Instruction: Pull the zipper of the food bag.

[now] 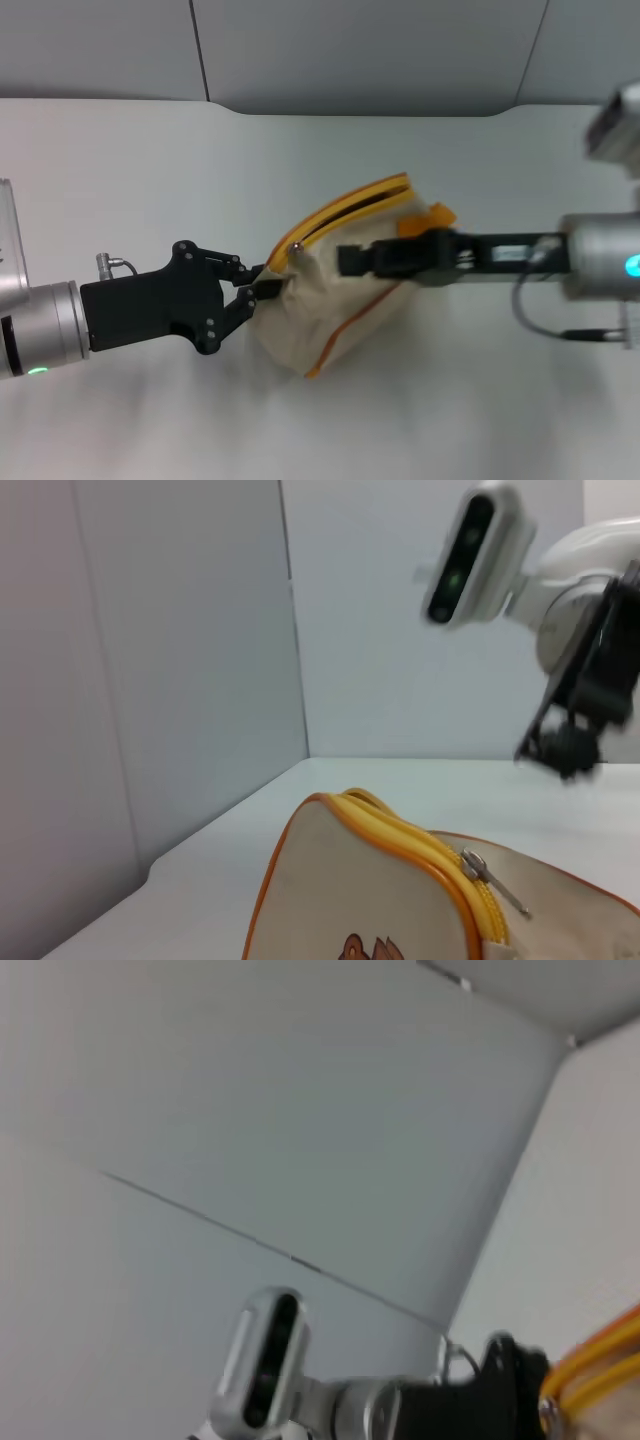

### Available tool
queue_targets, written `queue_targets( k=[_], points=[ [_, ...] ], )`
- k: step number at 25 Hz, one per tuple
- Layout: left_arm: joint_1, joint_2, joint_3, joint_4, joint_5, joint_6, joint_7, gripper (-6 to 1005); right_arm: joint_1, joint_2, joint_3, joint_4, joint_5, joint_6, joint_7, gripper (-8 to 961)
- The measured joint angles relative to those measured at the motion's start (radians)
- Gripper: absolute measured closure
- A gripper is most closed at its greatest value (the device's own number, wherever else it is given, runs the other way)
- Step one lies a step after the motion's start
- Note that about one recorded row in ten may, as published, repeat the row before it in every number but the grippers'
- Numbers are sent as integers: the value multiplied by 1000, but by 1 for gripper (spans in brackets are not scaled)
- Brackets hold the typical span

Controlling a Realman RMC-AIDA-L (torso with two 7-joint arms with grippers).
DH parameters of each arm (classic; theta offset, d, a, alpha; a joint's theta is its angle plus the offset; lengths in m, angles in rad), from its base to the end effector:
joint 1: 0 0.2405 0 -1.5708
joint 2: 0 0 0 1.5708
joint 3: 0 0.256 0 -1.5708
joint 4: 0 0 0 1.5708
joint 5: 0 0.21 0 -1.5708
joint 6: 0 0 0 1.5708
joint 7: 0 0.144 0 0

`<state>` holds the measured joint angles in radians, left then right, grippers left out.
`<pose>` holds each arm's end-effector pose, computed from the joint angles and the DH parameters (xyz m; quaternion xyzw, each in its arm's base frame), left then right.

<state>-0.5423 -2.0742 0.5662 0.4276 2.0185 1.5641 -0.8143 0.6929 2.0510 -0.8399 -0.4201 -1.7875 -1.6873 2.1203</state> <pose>-0.2724 0.3113 -0.0263 -0.9483 -0.0432 -0.2617 0.1743 0.1950 0.3322 -0.0273 0.7946 -0.5062 -0.3050 0.1391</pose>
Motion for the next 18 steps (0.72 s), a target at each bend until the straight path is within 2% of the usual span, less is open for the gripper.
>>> queue_targets(
  k=[1, 2, 4, 6, 7, 11, 15, 18],
  points=[
    [1, 1, -1, 0, 0, -5, -7, 892, -13, -12, 24, -14, 3, -22, -26, 874],
    [2, 2, -2, -5, 0, -17, -15, 896, -43, -28, 99, -29, 11, -72, -123, 843],
    [4, 2, -2, -8, 0, -22, -17, 902, -57, -32, 132, -32, 13, -91, -175, 782],
    [11, 3, -6, -11, 0, -31, -22, 909, -86, -36, 188, -37, 15, -127, -311, 710],
    [21, 4, -22, -11, 0, -33, -27, 908, -110, -38, 210, -38, 15, -137, -442, 669],
    [32, 10, -71, -10, -1, -20, -37, 905, -133, -40, 211, -39, 10, -119, -588, 524],
    [43, 33, -167, -8, -4, 46, -99, 741, -140, -40, 199, -37, -17, -95, -720, 440],
    [60, 50, -249, -12, -8, 172, -147, 622, -152, -39, 197, -38, -60, -100, -825, 376]
  ],
)
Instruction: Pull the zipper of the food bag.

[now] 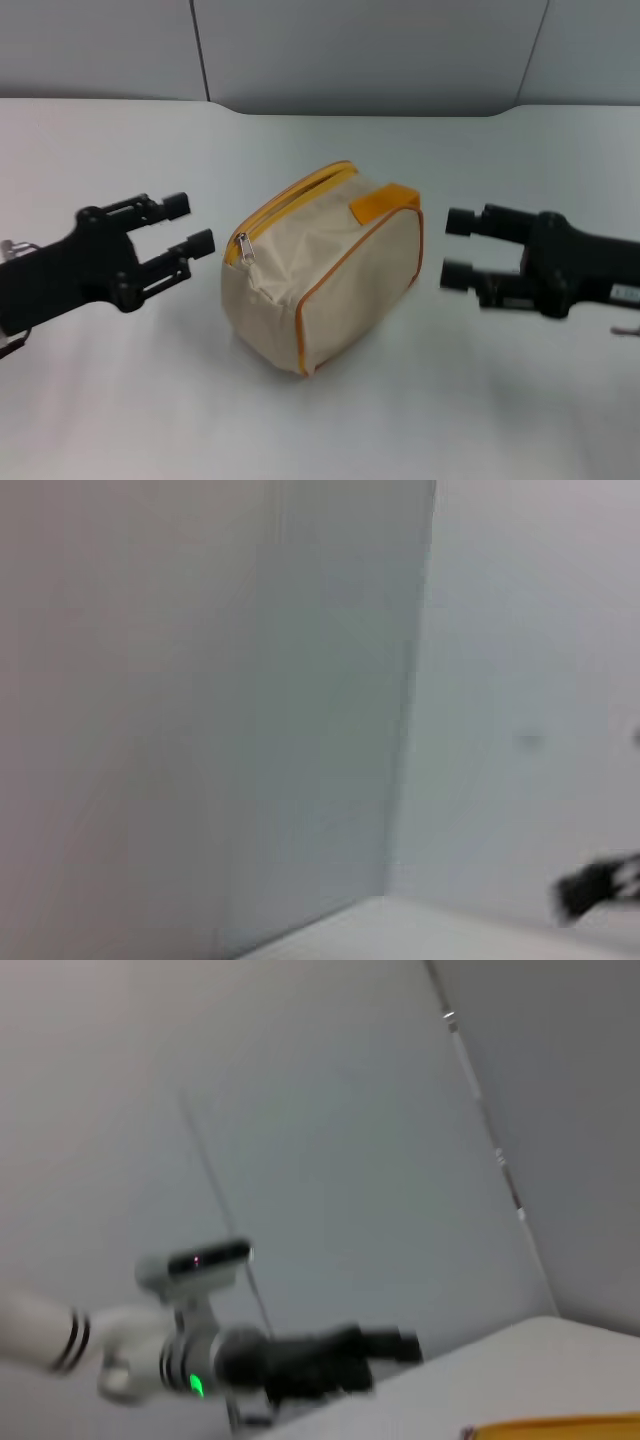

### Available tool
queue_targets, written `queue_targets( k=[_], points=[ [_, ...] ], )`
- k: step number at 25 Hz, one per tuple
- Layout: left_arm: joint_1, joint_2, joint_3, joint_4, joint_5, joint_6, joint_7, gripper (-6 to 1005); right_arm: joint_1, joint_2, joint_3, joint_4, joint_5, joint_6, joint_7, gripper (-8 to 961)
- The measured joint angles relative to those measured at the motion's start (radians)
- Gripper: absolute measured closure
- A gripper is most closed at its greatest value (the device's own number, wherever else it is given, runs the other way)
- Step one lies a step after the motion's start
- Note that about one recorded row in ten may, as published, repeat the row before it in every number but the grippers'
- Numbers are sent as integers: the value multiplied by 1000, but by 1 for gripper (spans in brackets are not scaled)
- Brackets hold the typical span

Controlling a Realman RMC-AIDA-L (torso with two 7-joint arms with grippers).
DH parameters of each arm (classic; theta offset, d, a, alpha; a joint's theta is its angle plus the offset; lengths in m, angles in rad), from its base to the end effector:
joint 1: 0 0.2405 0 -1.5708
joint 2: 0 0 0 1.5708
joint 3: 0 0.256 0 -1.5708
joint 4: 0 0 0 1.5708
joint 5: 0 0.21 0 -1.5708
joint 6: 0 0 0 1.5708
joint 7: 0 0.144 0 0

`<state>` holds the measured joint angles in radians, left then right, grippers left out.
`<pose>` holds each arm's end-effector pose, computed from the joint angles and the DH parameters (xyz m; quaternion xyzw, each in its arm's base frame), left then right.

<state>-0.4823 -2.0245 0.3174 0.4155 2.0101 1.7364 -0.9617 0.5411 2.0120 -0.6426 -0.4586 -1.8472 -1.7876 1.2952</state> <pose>-0.2912 0.2973 0.0239 -0.8960 -0.1370 -0.3614 0.2187 0.2498 0.3078 0.0145 -0.9061 0.1962 0.3698 0.0609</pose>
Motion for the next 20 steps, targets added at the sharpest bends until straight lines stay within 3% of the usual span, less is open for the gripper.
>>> queue_targets(
  k=[3, 5, 6, 9, 12, 14, 20],
  points=[
    [2, 4, 34, -2, 4, 107, -31, 505, -14, 1, 0, -2, -49, -21, -113, 313],
    [-15, -1, 161, -1, 12, 150, -62, 436, -26, 1, 0, -2, -92, -47, -205, 234],
    [-15, -1, 161, -1, 12, 150, -62, 407, -26, 1, 0, -2, -92, -47, -205, 195],
    [-36, -22, 335, -1, 15, 141, -95, 318, -28, 11, 1, -3, -175, -47, -272, 117],
    [-36, -29, 367, -2, 16, 123, -102, 229, -25, 21, 1, 0, -206, -43, -294, 119],
    [-27, -32, 378, -2, 17, 106, -108, 203, -27, 40, 1, 0, -215, -43, -324, 120],
    [-8, -33, 380, -1, 17, 107, -105, 164, -27, 48, 2, -1, -216, -47, -337, 121]
  ],
)
